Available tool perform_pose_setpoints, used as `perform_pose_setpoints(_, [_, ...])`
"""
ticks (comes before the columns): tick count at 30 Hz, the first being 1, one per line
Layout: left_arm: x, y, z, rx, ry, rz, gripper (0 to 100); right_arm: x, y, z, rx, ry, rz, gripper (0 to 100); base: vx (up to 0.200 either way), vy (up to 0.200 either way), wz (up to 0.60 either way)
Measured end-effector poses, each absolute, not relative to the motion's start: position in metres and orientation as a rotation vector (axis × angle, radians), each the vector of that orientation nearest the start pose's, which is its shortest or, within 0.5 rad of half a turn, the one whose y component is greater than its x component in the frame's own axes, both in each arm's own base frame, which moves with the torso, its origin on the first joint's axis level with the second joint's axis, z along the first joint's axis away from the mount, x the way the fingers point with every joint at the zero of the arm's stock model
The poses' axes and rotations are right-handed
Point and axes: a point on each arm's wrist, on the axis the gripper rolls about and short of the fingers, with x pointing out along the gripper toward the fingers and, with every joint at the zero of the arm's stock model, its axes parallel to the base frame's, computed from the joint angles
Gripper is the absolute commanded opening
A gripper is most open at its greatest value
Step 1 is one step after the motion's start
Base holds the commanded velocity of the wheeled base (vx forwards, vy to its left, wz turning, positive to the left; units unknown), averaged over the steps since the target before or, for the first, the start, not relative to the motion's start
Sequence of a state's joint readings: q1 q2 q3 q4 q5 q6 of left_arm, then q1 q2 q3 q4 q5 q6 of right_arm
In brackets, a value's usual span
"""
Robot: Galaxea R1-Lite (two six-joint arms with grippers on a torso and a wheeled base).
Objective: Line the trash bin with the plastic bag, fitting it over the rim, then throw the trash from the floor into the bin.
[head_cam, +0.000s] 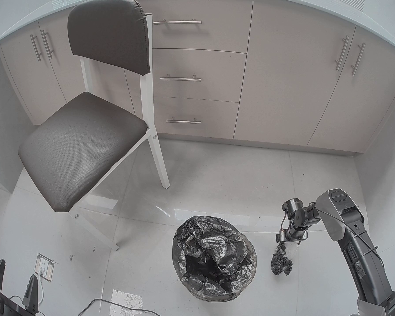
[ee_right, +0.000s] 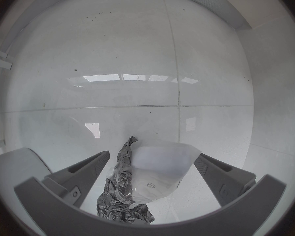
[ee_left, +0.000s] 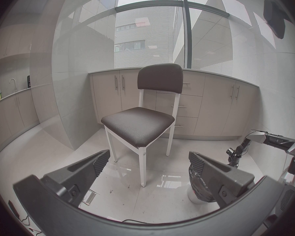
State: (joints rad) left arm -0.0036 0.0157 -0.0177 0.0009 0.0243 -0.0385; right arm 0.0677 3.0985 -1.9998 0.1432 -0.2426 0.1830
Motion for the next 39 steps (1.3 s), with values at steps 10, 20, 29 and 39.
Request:
perform_pose_setpoints(10, [-0.023,0.001,0.081,-0.040,-0.001,0.021,100,0.479,0.028,-0.205,-0.058,1.210,-0.247,100,0.000,0.000,0.00])
perform_pose_setpoints(20, [-0.023,0.001,0.081,-0.039,-0.001,0.021,100,0.473,0.030,-0.206,-0.088,1.269,-0.233,0,0.000,0.000,0.00])
perform_pose_setpoints(29, [-0.023,0.001,0.081,-0.039,-0.002,0.021,100,0.472,0.033,-0.207,-0.115,1.281,-0.214,0,0.000,0.000,0.00])
perform_pose_setpoints(39, [-0.023,0.001,0.081,-0.040,-0.002,0.021,100,0.468,0.040,-0.207,-0.123,1.309,-0.205,0,0.000,0.000,0.00])
